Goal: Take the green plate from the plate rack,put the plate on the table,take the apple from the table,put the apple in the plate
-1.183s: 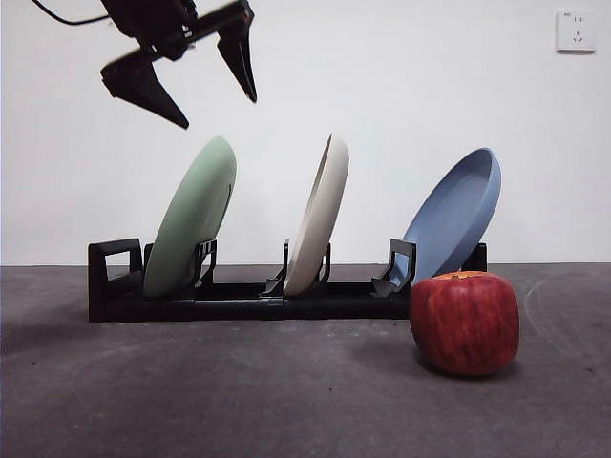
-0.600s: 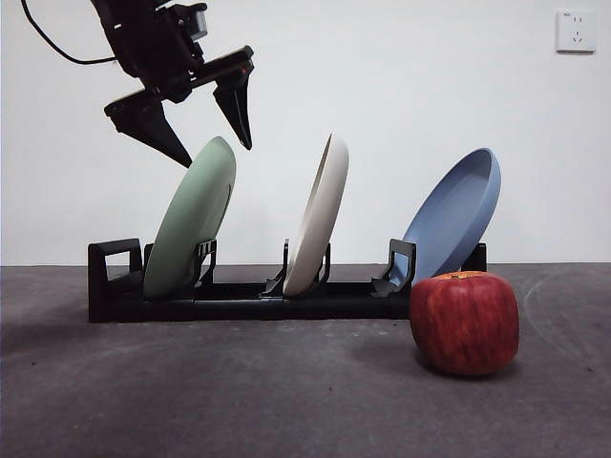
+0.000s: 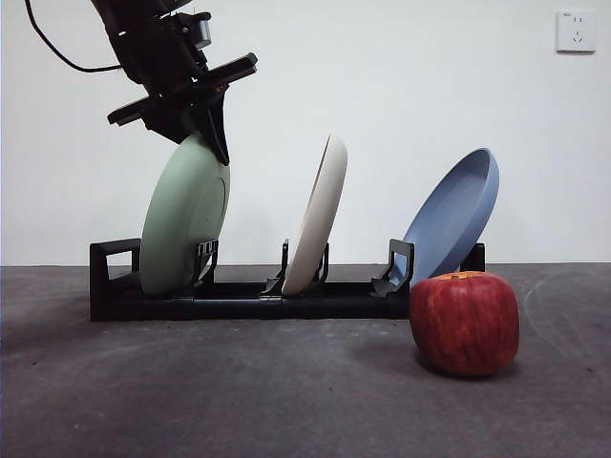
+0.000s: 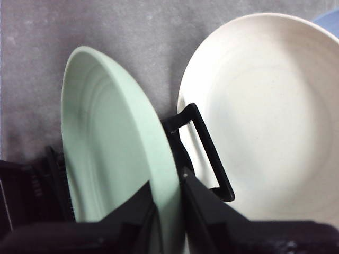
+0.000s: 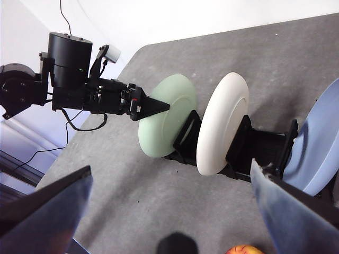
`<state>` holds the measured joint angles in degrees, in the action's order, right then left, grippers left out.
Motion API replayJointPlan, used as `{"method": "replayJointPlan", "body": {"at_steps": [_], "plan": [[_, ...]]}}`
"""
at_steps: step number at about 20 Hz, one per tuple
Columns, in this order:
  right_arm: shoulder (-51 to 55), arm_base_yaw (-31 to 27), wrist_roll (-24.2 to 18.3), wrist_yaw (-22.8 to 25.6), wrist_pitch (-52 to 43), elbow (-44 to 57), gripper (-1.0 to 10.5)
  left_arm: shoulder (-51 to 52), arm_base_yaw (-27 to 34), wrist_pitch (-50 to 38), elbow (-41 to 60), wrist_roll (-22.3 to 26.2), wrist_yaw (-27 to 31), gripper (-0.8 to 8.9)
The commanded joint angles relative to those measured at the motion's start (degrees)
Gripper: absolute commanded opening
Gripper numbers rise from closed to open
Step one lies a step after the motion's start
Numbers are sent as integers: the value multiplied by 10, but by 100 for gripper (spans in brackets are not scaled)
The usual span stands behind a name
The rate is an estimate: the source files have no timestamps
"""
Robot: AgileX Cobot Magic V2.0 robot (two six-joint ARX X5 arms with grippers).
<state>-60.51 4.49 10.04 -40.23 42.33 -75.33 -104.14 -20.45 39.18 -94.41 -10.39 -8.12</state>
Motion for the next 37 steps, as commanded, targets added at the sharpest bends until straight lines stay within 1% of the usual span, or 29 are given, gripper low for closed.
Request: {"method": "replayJointPlan", "body": {"at_steps": [1,3,4,7,10,13,18,19,21,23,24,27,29,30,33,37], "plan": [[-1,1,3,2,-3,-3,501,-5,1,5,1,19,-12,-9],[-1,1,4,2,-3,-3,501,-2,1,7,-3,16,-50,-9],[-1,1,5,2,-3,-3,501,0,1,14,-9,16,-59,-9],[-1,1,5,2,3,-3,501,1,1,56,-58,17,-57,-9],[-1,1,4,2,14,-3,501,1,1,106,-139,22,-57,-9],[-1,1,4,2,18,-3,501,1,-1,178,-236,51,-57,-9],[-1,1,4,2,24,-3,501,10,-29,370,-405,135,-52,-9],[-1,1,4,2,23,-3,501,23,-40,371,-411,137,-54,-9],[-1,1,4,2,23,-3,501,69,-70,371,-411,140,-49,-9],[-1,1,4,2,25,-3,501,117,-111,371,-411,141,-5,-9],[-1,1,4,2,25,-3,501,142,-140,371,-410,140,29,-9],[-1,1,2,2,27,-3,501,208,-227,372,-381,140,89,-9],[-1,1,2,2,27,-3,501,257,-284,372,-314,128,134,-8],[-1,1,2,2,27,-3,501,283,-311,372,-266,114,162,-9],[-1,1,2,2,27,-3,501,330,-362,372,-152,70,216,-9],[-1,1,2,2,27,-3,501,371,-409,364,-13,9,285,-9]]}}
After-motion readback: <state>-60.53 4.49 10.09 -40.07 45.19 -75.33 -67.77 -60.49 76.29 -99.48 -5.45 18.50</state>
